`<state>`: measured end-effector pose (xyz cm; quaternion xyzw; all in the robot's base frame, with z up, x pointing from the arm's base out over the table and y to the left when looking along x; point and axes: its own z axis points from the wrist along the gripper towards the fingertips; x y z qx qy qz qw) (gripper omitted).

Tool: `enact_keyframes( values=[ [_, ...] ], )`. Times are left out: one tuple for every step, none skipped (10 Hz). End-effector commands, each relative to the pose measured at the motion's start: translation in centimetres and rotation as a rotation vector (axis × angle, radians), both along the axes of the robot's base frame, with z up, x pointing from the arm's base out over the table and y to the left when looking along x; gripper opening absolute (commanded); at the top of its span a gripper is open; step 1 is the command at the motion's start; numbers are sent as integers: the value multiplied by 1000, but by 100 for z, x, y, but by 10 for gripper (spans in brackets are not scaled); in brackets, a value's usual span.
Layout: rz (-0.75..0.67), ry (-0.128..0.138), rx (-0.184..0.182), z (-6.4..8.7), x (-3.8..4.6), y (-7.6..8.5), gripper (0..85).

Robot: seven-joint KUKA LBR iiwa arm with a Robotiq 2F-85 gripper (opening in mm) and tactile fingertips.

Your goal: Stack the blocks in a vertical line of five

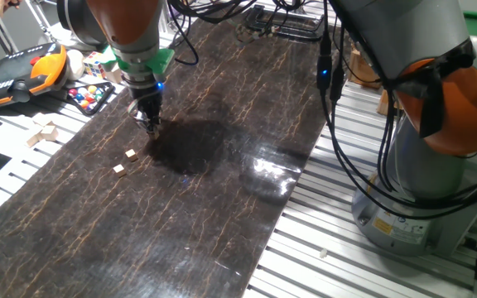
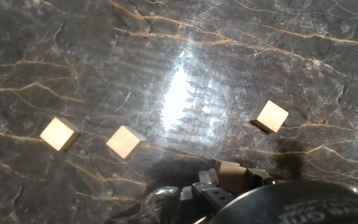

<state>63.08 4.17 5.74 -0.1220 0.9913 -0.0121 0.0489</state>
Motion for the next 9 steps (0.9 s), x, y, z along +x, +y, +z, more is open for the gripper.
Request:
enact_keyframes(
  values=[
    [0,0,0,-1,1,0,330],
    [0,0,2,-1,0,1,330],
    [-1,0,2,-1,0,-1,333],
    [-4,0,0,-2,1,-1,340],
    [-7,0,1,-2,0,-1,363],
    [-11,0,1,-1,0,-1,380],
    [-14,-5,1,-1,0,-1,403],
    [-18,-6,2,5,-2,0,417],
    [-23,-7,1,18,-6,2,423]
  ],
)
